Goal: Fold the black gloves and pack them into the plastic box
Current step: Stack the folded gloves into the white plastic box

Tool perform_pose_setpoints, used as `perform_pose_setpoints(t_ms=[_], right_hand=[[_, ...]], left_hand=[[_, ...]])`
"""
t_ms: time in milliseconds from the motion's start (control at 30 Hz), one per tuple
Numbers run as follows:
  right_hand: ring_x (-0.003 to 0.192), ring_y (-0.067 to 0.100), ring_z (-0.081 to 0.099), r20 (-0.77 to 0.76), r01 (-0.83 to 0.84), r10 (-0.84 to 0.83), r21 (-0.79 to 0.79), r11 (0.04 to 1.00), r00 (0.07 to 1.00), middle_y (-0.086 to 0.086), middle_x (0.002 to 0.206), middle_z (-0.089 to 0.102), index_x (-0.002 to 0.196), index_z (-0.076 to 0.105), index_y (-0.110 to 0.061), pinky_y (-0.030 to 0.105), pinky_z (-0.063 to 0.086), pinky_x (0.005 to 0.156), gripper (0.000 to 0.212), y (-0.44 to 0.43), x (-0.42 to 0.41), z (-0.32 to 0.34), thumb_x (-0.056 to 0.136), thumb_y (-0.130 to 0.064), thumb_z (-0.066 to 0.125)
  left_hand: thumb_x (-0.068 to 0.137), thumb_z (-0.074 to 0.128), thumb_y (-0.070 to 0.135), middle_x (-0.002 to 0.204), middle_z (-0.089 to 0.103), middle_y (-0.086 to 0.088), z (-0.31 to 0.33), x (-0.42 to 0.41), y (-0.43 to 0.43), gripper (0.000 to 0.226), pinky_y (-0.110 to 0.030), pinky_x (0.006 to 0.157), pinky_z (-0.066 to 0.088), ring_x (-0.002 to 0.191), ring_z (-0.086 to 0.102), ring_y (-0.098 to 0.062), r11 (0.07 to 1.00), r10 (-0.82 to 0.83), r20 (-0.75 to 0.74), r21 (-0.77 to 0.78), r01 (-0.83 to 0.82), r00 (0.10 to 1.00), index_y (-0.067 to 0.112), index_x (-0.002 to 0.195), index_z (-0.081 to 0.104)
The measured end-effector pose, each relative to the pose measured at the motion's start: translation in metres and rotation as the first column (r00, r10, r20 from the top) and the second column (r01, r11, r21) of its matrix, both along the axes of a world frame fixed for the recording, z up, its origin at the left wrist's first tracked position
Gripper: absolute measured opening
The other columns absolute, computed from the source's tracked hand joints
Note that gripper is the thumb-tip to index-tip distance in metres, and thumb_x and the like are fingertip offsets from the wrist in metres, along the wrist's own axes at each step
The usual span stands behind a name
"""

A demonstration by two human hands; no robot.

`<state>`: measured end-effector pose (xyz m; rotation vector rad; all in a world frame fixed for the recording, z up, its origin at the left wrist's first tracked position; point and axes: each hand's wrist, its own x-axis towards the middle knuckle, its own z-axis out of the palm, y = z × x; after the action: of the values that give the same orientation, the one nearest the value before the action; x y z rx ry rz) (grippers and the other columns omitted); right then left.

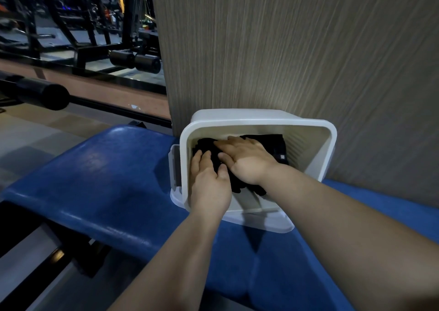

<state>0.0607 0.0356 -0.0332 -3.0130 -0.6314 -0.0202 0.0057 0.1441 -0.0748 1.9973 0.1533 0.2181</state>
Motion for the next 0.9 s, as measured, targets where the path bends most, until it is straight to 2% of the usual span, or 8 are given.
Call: perform_pose_setpoints(t_ms=[67,200,367,500,667,800,900], right_hand=[[0.146,0.013,0.014,0.006,0.0,0.0,0.006,1.0,1.0,-0.006,0.158,0.025,0.15,0.024,-0.031,0.037,0.008,0.117,0.048,0.0,0.001,-0.002,0.103,-0.042,0.023],[0.147,0.012,0.008,0.018,-0.005,0.005,0.011,1.0,1.0,-0.013,0.157,0.024,0.15,0.024,-0.032,0.039,0.008,0.118,0.049,-0.001,0.004,-0.006,0.103,-0.042,0.022],[0.147,0.011,0.003,0.015,0.014,-0.015,0.018,1.0,1.0,-0.014,0.157,0.023,0.15,0.024,-0.033,0.038,0.006,0.117,0.048,0.0,0.005,-0.006,0.103,-0.043,0.022],[0.146,0.013,0.009,0.059,0.019,-0.023,0.06,0.998,0.998,-0.012,0.158,0.022,0.15,0.025,-0.031,0.036,0.01,0.116,0.049,0.001,0.0,0.003,0.102,-0.042,0.026],[0.138,0.022,0.031,0.15,-0.001,-0.022,0.152,0.988,0.988,-0.002,0.152,0.036,0.149,0.028,-0.028,0.036,0.024,0.113,0.048,-0.013,-0.014,0.016,0.102,-0.036,0.03],[0.142,0.021,0.025,0.168,0.03,-0.065,0.204,0.979,0.984,-0.004,0.154,0.033,0.15,0.027,-0.027,0.037,0.021,0.116,0.05,-0.036,-0.028,0.018,0.102,-0.034,0.034],[0.144,0.02,0.02,0.171,0.034,-0.068,0.191,0.981,0.983,-0.002,0.154,0.034,0.149,0.031,-0.022,0.035,0.018,0.118,0.048,-0.056,-0.044,0.014,0.101,-0.028,0.036]], left_hand=[[0.101,0.038,0.029,0.16,0.006,0.012,-0.001,0.0,0.0,0.054,-0.018,0.1,0.012,0.145,0.014,-0.009,1.0,0.0,-0.004,-0.002,0.0,1.0,0.022,0.152,0.024],[0.1,0.039,0.03,0.161,0.008,0.009,-0.002,0.001,0.001,0.055,-0.023,0.113,0.011,0.146,0.011,-0.01,1.0,0.009,0.006,0.01,-0.009,1.0,0.02,0.152,0.025],[0.099,0.042,0.033,0.16,0.007,0.009,0.002,0.0,0.0,0.057,-0.027,0.114,0.014,0.145,0.014,-0.012,1.0,0.014,0.003,-0.015,-0.014,1.0,0.021,0.151,0.024],[0.098,0.043,0.036,0.16,0.005,0.009,0.006,-0.003,-0.002,0.06,-0.029,0.112,0.02,0.144,0.018,-0.014,0.999,0.033,0.007,-0.025,-0.033,0.999,0.022,0.152,0.022],[0.099,0.043,0.033,0.161,0.002,0.01,0.01,-0.011,-0.007,0.061,-0.029,0.106,0.022,0.142,0.021,-0.015,0.997,0.052,0.054,-0.059,-0.049,0.997,0.024,0.153,0.015],[0.098,0.044,0.031,0.161,0.006,0.007,0.007,-0.016,-0.008,0.061,-0.029,0.107,0.021,0.143,0.021,-0.017,0.996,0.071,0.11,-0.058,-0.065,0.991,0.024,0.153,0.016],[0.098,0.046,0.028,0.16,0.009,0.004,0.007,-0.023,-0.01,0.06,-0.034,0.112,0.022,0.144,0.02,-0.018,0.996,0.09,0.152,-0.009,-0.09,0.984,0.021,0.151,0.021]])
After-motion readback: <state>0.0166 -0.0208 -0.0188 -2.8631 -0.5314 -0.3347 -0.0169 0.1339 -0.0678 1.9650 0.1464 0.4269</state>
